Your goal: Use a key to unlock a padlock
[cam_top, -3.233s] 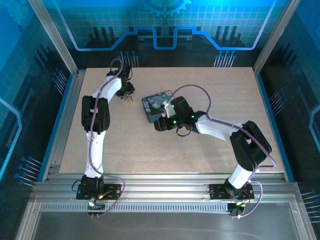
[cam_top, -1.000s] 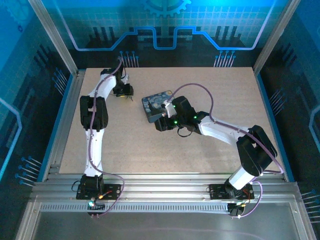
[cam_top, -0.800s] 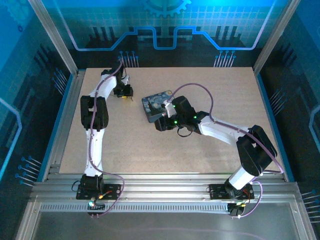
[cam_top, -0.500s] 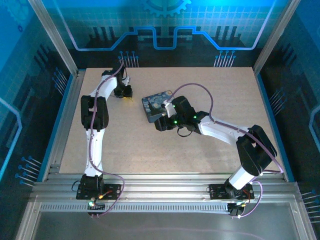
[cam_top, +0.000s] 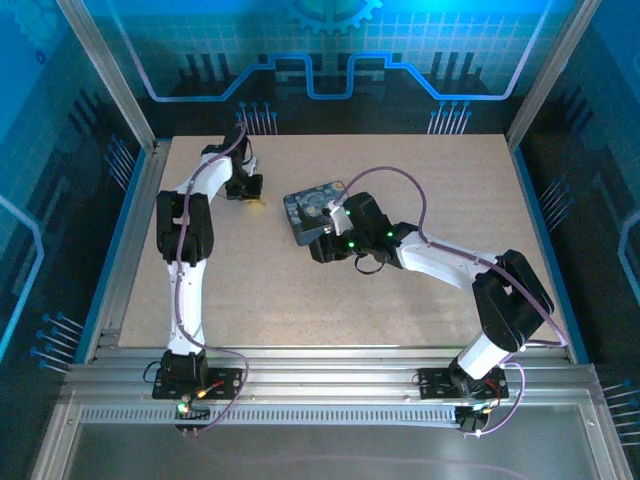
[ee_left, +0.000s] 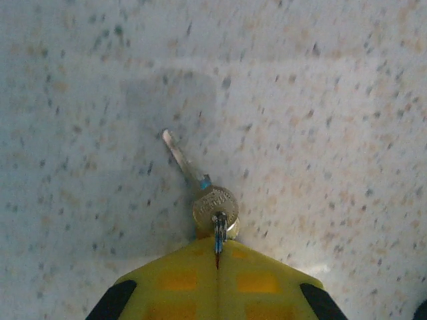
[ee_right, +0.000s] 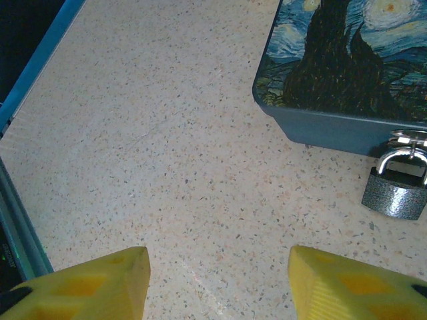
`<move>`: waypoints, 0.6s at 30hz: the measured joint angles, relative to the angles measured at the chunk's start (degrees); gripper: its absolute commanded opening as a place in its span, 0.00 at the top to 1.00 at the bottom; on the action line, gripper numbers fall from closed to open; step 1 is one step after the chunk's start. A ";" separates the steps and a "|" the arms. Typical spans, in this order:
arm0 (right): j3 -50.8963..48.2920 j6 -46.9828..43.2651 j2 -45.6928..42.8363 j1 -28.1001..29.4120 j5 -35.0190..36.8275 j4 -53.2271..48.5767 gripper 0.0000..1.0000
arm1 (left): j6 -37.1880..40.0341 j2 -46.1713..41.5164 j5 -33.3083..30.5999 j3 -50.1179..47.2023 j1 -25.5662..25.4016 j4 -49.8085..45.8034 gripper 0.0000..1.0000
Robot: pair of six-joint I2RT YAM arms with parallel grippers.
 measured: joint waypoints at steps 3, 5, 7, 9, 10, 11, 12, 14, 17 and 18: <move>0.00 0.00 -0.07 0.24 0.00 0.00 0.43 | -1.14 -2.51 -0.37 -4.07 0.00 0.39 1.00; -0.02 0.00 -0.15 0.44 0.00 -0.02 0.43 | -2.14 -4.28 -0.55 -6.84 -0.04 0.72 1.00; -0.04 0.02 -0.46 0.59 0.02 -0.22 0.43 | -2.97 -6.23 -0.66 -9.66 -0.20 1.05 1.00; -0.33 0.02 -1.20 0.66 0.02 -0.37 0.43 | -4.28 -9.09 -1.09 -13.97 -0.59 1.73 1.00; -0.57 0.02 -1.68 0.68 0.09 -0.44 0.43 | -5.25 -10.69 -1.22 -16.26 -0.90 2.05 1.00; -0.96 0.07 -2.23 0.68 0.17 -0.44 0.43 | -6.12 -12.63 -1.25 -18.99 -1.31 2.64 1.00; -1.44 0.22 -2.89 0.68 0.20 -0.48 0.43 | -7.17 -14.71 -1.25 -21.88 -1.86 3.13 1.00; -2.36 0.46 -3.96 0.68 0.17 -0.52 0.43 | -9.09 -18.67 -1.33 -26.80 -3.28 3.65 1.00; -3.96 0.90 -5.42 0.68 0.17 -0.76 0.43 | -11.28 -24.06 -2.67 -32.76 -7.02 3.91 1.00; -4.35 0.94 -5.84 0.68 0.20 -1.03 0.43 | -11.69 -25.49 -3.19 -34.29 -8.63 4.09 1.00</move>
